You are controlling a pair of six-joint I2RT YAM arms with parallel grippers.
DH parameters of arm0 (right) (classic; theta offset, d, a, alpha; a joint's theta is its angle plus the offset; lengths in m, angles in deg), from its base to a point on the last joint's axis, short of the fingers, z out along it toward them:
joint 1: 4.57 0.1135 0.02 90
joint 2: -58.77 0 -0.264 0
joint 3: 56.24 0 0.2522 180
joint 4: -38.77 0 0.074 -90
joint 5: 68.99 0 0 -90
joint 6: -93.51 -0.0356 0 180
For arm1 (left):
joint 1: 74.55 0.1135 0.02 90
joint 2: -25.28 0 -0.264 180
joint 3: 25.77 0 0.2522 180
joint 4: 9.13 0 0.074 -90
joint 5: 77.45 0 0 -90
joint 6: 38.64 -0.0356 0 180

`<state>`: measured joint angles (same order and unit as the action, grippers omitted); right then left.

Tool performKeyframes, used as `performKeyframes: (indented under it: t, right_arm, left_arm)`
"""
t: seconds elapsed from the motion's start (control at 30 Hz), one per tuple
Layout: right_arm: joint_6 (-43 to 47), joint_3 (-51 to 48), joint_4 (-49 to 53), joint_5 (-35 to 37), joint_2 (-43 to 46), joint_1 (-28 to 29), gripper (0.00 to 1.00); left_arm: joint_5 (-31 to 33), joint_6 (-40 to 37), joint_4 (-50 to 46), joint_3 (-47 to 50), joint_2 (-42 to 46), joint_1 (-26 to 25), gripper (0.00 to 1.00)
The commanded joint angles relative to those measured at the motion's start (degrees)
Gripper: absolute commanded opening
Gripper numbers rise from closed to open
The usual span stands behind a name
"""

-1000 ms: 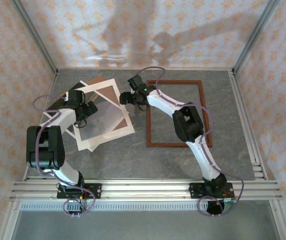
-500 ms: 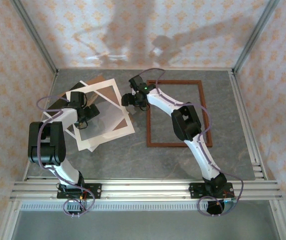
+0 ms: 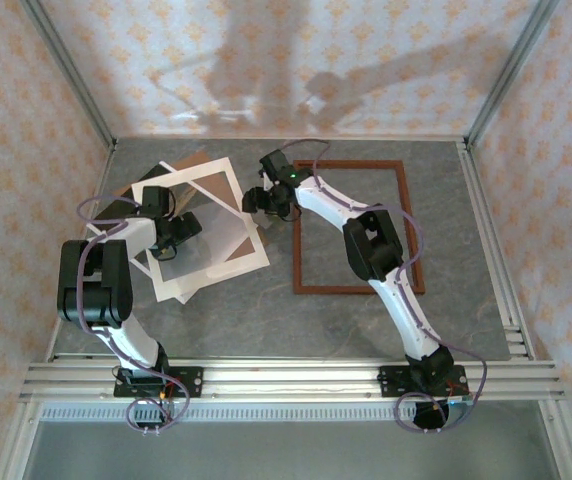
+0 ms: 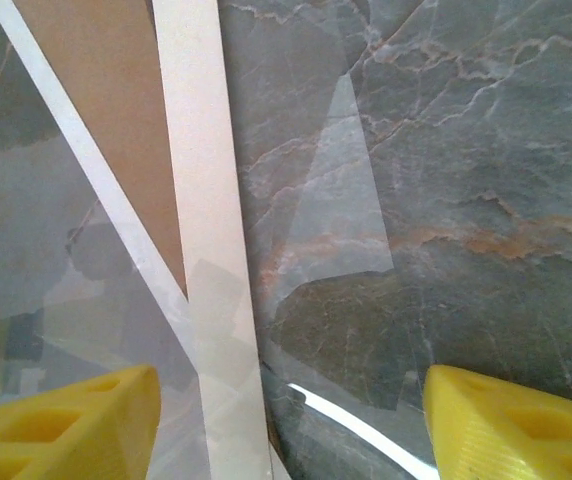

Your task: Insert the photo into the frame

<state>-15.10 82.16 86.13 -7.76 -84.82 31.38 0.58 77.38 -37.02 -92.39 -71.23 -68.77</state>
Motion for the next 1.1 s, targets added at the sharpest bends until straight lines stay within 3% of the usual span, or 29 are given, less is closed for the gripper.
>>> performKeyframes:
  t: [0.0, 1.07]
  right_arm:
    - [-1.59, 1.13, -0.29, -4.12, -1.22, 0.95, 0.69]
    - [-5.01, -16.36, -15.57, -19.97, 10.17, -2.54, 0.48]
  left_arm:
    - [-1.10, -1.06, 0.52, 1.11, 0.14, 0.55, 0.95]
    - [-2.53, -1.57, 0.90, 1.32, -0.08, 0.51, 0.96]
